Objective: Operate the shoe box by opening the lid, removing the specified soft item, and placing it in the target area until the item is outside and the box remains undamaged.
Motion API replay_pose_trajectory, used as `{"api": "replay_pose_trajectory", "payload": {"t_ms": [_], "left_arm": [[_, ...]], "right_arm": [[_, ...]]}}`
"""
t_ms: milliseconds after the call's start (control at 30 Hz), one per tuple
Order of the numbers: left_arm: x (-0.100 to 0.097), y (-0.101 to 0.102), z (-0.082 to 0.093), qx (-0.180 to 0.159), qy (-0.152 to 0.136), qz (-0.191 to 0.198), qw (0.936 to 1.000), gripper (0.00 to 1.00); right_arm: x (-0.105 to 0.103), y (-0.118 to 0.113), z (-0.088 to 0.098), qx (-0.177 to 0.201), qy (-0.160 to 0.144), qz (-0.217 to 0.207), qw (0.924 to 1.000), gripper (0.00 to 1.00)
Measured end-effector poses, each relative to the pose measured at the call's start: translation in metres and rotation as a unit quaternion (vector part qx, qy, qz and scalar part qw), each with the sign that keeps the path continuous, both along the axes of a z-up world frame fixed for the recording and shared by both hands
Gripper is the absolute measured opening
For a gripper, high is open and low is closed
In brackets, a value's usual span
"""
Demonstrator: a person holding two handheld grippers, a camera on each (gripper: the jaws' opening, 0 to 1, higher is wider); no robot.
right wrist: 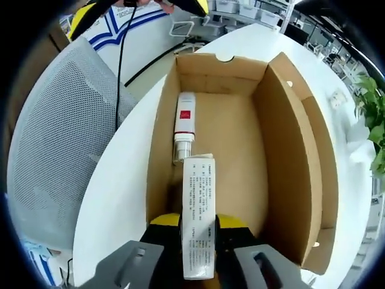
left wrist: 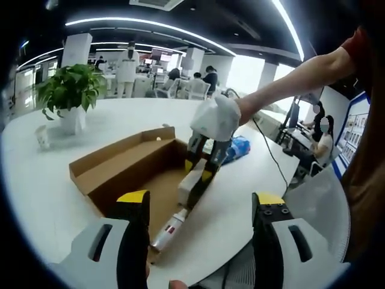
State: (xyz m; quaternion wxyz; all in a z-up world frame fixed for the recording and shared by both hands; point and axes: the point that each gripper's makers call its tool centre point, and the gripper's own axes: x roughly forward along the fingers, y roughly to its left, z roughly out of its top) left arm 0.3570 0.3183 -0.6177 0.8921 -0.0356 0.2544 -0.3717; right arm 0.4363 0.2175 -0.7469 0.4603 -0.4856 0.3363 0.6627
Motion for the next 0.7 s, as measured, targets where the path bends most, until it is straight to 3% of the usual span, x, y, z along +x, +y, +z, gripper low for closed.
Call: {"api": "replay_pose_trajectory", "payload": {"t_ms": [700], "left_arm": [[0.006,-0.003,0.010,-0.001,-0.014,-0.005,0.9999,0.69]], "right_arm": [[-0.002,0.013,0.059,0.046,-0.014,-0.013,0.9988,0.15]]}}
